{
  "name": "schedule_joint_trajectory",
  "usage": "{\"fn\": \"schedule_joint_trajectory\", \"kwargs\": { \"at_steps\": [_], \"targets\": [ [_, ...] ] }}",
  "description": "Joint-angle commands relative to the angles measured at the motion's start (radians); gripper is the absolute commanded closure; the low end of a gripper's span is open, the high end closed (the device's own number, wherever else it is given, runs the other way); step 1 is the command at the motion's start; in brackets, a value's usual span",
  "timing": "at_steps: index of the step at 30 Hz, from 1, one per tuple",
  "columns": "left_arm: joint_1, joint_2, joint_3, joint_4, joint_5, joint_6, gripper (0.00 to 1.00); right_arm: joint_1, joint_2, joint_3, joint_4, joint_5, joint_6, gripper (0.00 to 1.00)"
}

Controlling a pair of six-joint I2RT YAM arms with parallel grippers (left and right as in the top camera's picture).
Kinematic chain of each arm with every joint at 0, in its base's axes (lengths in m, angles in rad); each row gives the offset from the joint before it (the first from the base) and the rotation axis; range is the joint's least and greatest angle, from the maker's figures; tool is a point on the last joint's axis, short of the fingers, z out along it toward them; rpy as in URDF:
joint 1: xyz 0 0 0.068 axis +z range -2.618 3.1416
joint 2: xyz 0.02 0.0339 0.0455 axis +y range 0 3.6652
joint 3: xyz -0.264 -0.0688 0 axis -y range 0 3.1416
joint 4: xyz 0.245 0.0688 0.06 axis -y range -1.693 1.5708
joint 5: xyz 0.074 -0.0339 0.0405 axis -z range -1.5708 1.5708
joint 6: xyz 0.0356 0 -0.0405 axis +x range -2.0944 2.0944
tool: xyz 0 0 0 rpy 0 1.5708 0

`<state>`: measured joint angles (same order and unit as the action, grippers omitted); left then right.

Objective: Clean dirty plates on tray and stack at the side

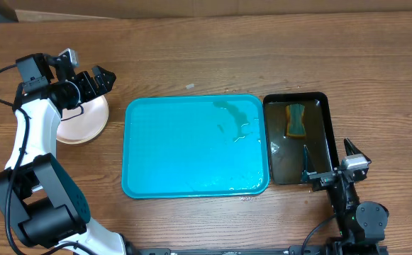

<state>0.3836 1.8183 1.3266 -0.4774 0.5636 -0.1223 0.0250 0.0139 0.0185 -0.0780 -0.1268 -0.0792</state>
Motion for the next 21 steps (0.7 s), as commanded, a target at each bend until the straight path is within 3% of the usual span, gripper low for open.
{"fn": "schedule_joint_trajectory", "kwargs": {
  "at_steps": [1, 8, 12, 17, 21],
  "targets": [
    [-0.004, -0.001, 0.021, 0.003, -0.002, 0.021, 0.00, -0.008, -0.011, -0.011, 0.005, -0.006, -0.007, 0.00],
    [-0.005, 0.000, 0.021, 0.003, -0.003, 0.021, 0.00, -0.008, -0.011, -0.011, 0.005, -0.006, -0.007, 0.00],
    [-0.029, -0.060, 0.019, -0.033, -0.101, 0.021, 0.00, -0.008, -0.011, -0.011, 0.005, -0.006, -0.007, 0.00],
    [-0.091, -0.280, 0.019, -0.126, -0.278, 0.021, 0.00, -0.008, -0.011, -0.011, 0.005, -0.006, -0.007, 0.00],
    [-0.137, -0.497, 0.019, -0.133, -0.309, 0.022, 0.00, -0.008, -0.011, -0.011, 0.005, -0.006, -0.007, 0.00]
  ]
}}
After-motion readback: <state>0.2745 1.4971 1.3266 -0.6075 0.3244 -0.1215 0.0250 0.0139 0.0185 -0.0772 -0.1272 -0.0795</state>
